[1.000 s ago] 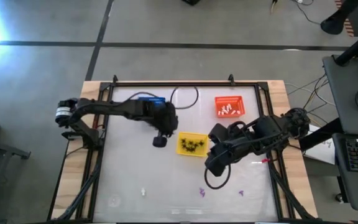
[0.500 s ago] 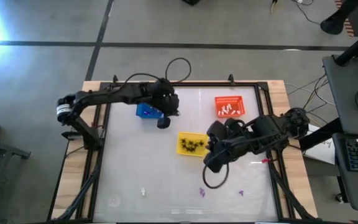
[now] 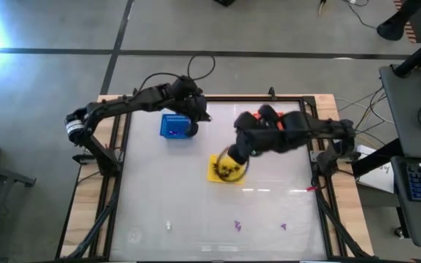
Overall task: Sort Halloween decoration
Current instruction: Put the white skeleton toy into the orange bin
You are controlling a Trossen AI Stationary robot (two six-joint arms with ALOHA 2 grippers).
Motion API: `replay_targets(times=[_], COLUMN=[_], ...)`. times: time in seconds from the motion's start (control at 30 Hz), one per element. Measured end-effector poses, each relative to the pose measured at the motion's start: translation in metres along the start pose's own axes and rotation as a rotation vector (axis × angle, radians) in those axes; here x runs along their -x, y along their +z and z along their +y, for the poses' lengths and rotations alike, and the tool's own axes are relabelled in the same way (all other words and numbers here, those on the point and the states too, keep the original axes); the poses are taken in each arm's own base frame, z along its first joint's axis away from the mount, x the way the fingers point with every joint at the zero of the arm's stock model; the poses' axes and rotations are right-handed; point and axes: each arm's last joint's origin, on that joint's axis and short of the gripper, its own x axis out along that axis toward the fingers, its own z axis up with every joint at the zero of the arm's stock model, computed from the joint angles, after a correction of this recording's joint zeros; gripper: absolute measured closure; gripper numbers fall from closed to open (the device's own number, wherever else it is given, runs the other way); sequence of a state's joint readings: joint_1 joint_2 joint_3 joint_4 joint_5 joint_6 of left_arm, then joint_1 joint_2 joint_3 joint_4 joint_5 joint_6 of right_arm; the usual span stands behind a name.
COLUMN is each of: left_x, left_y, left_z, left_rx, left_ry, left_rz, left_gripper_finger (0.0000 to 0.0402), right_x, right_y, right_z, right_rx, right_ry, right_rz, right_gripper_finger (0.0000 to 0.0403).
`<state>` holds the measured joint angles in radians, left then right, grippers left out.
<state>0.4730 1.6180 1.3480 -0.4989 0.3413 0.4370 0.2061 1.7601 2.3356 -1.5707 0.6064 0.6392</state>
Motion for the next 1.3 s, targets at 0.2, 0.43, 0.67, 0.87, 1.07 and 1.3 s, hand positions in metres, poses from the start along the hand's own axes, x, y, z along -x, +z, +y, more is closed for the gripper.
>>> replay_targets(times=[0.2,0.43,0.67,0.87,1.07,1.3], left_x=[0.005,0.008,0.009,0.010,0.010,0.012], left_y=[0.000,-0.002,-0.004,-0.007,-0.008,-0.010], left_z=[0.014,0.019,0.021,0.023,0.024,0.026], left_rx=[0.021,0.042,0.061,0.081,0.083,0.074], left_ry=[-0.014,-0.009,-0.005,-0.004,-0.002,0.001], left_rz=[-0.077,-0.088,-0.080,-0.064,-0.062,-0.052], left_gripper_finger=[0.0400,0.0400,0.0400,0.0400,0.0400,0.0400], right_x=[-0.033,-0.083,-0.121,-0.148,-0.174,-0.180], right_y=[0.016,0.022,0.015,0.007,0.002,-0.015], right_z=[-0.020,-0.041,-0.073,-0.095,-0.111,-0.135], right_rx=[0.172,0.304,0.269,0.201,0.124,0.051], right_ry=[-0.085,-0.178,-0.410,-0.428,-0.254,-0.135], right_rz=[0.054,0.188,0.273,0.366,0.337,0.294], right_gripper_finger=[0.0339,0.0339,0.0339,0.0339,0.0339,0.0339])
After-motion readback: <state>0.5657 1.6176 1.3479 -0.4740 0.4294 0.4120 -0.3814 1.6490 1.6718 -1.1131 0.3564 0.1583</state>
